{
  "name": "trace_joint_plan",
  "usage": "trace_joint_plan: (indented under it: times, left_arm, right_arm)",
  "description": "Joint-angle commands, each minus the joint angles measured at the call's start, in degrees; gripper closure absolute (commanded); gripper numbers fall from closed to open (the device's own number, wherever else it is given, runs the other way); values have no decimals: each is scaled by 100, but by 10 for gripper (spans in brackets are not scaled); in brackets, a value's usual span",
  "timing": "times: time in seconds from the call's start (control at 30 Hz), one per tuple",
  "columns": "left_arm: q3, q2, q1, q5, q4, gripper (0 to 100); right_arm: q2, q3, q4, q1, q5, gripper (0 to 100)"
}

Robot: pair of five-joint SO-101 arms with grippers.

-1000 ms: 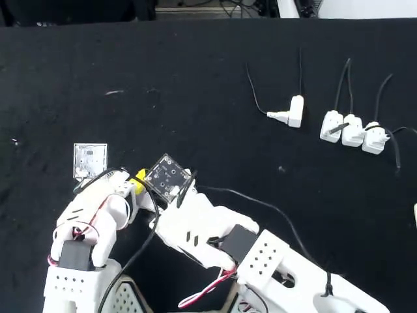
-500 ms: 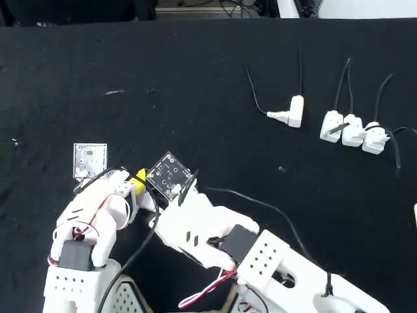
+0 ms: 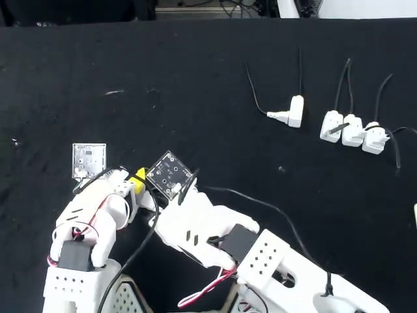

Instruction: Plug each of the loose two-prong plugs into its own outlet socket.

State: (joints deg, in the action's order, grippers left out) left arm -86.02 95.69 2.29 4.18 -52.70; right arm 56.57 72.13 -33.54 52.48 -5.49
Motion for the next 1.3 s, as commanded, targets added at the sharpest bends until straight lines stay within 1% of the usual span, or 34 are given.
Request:
trace_joint_plan:
  times: [0.0,0.1,0.27,0.4,0.67,0.7,0.83,0.93,1.03,1.17,1.27]
  left_arm:
    - [-4,-9,92,-18,-44,787]
    - [-4,-9,92,-18,-44,787]
    - [-4,-9,92,-18,-44,787]
    - [-4,-9,92,-18,-26,787]
    - [-4,-9,92,-18,-26,787]
    - [-4,-9,92,-18,-26,787]
    - [4,-9,84,-18,-35,787]
    - [40,-9,84,-18,-35,787]
    - [48,-9,31,-18,-44,787]
    - [57,-9,-356,-18,-44,787]
    - [101,-9,-629,-18,-53,787]
  right_arm:
    - [295,-558,158,-290,246,986]
    - [330,-611,9,-281,290,986]
    - [963,-391,26,-281,308,986]
    - [1314,-48,53,-264,536,986]
    - [1332,57,18,-273,580,986]
    - [1332,92,-9,-290,651,986]
    - [1332,462,-255,-290,1415,988]
    - [1367,690,-510,-299,1714,988]
    - [1385,796,-800,-607,1846,988]
    - [1349,875,-1134,-1407,2224,988]
    - [1341,1059,-1310,-1732,2602,988]
